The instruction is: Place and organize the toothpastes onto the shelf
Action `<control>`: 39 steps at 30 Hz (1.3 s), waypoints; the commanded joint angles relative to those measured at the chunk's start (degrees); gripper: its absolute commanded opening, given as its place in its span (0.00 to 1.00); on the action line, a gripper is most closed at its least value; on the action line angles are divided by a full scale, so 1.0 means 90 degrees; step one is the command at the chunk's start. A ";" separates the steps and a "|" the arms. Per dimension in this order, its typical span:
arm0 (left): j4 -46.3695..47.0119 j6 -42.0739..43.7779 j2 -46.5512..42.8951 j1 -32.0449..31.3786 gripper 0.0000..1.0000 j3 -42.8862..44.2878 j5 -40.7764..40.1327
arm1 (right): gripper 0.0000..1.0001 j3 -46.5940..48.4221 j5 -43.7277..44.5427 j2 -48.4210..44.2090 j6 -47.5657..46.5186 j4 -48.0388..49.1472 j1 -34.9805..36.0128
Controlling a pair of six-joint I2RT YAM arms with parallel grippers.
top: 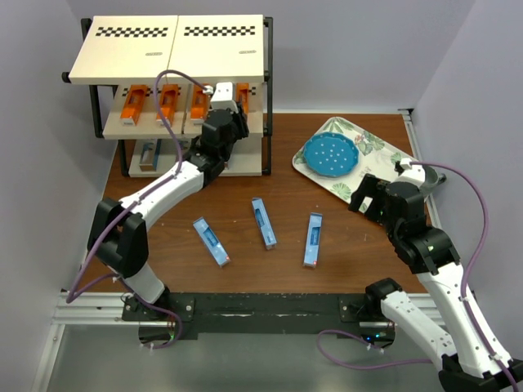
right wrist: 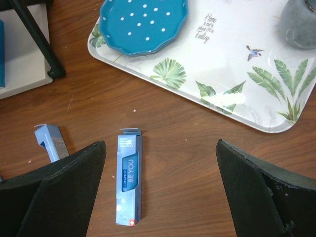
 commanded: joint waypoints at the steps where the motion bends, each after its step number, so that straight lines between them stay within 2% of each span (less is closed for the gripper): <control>1: 0.0189 0.0191 0.0101 0.0000 0.36 0.0326 -0.0156 | 0.98 -0.0026 0.0198 -0.0012 -0.0055 0.0117 0.0038; 10: -0.0172 0.0152 -0.0504 0.0000 0.69 0.0093 0.0000 | 0.98 0.0032 0.0120 0.0056 -0.0065 0.0156 0.0038; 12: -0.0299 0.0122 -0.0826 0.0000 0.73 -0.0034 0.0020 | 0.98 0.0032 0.0100 0.0076 -0.0065 0.0166 0.0038; 18: -0.1196 -0.0102 -0.1880 -0.0097 0.98 -0.0610 -0.0155 | 0.98 0.0013 0.0022 0.0154 -0.0046 0.0244 0.0028; 22: -0.2638 -0.0501 -0.2457 -0.0438 1.00 -0.0923 -0.0934 | 0.98 0.0003 -0.0027 0.0202 -0.0046 0.0292 0.0038; 25: -0.3557 -0.1145 -0.2848 -0.0828 1.00 -0.1225 -0.1453 | 0.98 -0.0016 -0.0076 0.0232 -0.0046 0.0312 0.0038; 33: -0.5445 -0.4211 -0.3785 -0.1737 1.00 -0.2397 -0.2167 | 0.98 -0.0192 -0.0222 0.0300 -0.0036 0.0351 0.0048; 37: -0.6234 -0.5315 -0.3767 -0.2556 1.00 -0.2778 -0.2567 | 0.98 -0.0329 -0.0310 0.0339 -0.0007 0.0390 0.0126; 39: -0.6597 -0.6144 -0.3533 -0.2743 1.00 -0.2808 -0.2607 | 0.98 -0.0378 -0.0339 0.0339 0.0013 0.0390 0.0194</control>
